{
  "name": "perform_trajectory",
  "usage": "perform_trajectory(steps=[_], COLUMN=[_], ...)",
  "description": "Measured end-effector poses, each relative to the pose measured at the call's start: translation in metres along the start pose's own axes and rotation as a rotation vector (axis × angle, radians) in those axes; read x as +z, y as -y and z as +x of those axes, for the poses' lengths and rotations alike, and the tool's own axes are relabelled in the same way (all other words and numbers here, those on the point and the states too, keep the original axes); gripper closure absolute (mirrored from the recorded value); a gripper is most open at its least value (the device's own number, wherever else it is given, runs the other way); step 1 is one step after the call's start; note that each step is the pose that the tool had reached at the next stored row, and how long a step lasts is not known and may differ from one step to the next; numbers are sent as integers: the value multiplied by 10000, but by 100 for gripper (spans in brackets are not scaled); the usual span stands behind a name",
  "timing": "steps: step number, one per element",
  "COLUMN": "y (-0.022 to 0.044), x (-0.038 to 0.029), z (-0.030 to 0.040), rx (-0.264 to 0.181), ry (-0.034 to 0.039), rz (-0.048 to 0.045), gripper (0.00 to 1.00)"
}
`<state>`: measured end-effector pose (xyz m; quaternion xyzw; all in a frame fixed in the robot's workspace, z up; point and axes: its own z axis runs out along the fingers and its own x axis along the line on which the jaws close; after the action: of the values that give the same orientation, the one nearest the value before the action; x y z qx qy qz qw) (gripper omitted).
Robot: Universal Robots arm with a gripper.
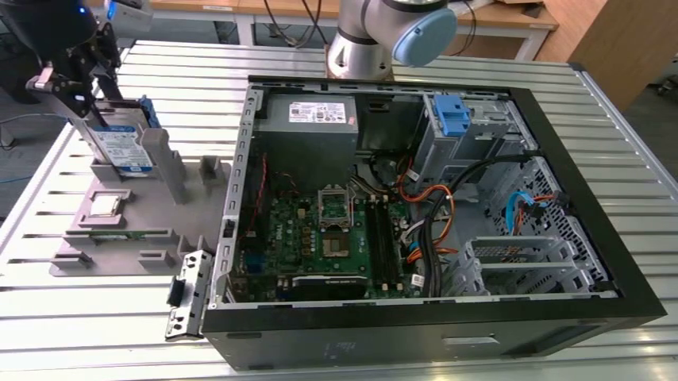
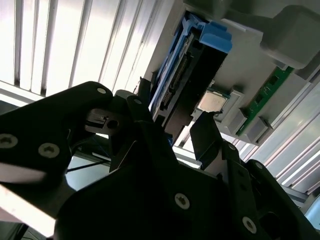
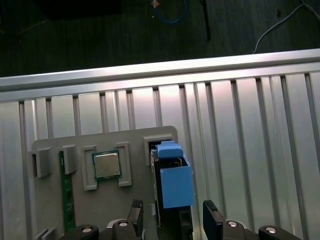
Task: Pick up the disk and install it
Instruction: 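Pick up the disk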
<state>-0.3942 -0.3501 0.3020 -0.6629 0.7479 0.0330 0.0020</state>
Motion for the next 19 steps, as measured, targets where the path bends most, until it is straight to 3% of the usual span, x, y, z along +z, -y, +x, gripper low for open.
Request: perform_trajectory(steps=[3,12,19], y=[2,22,23], x=[32,35,39], z=[2,0,0], rx=[-7,-13,-306], ry=[0,-1,-4], rz=[0,-1,-17], gripper=[41,41,41])
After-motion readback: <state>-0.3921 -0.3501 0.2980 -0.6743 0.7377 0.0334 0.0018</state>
